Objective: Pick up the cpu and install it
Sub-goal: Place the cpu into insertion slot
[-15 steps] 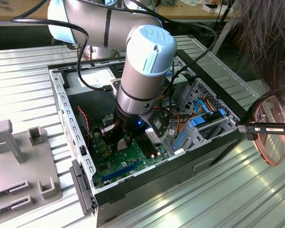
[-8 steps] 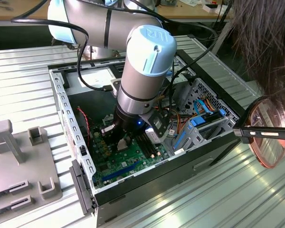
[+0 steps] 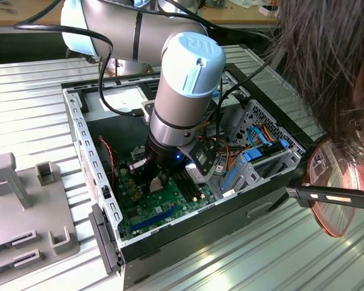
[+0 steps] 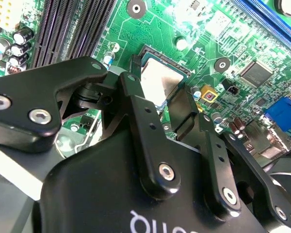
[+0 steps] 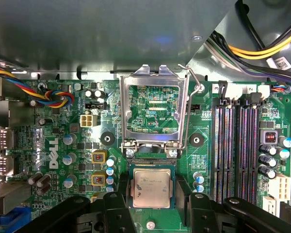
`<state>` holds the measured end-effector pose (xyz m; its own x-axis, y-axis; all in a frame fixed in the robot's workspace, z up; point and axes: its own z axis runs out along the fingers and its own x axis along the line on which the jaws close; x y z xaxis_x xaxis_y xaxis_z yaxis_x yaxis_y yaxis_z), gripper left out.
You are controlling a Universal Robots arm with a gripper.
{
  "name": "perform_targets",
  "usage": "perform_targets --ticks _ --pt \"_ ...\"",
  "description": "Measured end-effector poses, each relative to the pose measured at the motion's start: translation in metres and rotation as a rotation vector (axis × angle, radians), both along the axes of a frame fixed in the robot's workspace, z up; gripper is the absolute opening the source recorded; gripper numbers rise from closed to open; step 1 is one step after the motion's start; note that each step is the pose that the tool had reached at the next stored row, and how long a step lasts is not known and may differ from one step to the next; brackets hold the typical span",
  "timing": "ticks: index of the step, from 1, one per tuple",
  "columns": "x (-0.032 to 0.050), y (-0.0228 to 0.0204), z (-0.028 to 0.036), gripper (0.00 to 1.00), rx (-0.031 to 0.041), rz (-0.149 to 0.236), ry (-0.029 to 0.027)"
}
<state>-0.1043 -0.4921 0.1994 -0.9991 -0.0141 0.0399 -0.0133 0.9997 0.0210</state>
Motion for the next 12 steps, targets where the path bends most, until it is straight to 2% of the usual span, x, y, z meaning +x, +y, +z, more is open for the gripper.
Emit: perform_targets --ticks 7,12 --pt "0.0 0.0005 -0.0004 0.47 0.0001 0.0 0.0" --pt "-0.0001 0.0004 -0.0029 0.47 0.0003 0.0 0.0001"
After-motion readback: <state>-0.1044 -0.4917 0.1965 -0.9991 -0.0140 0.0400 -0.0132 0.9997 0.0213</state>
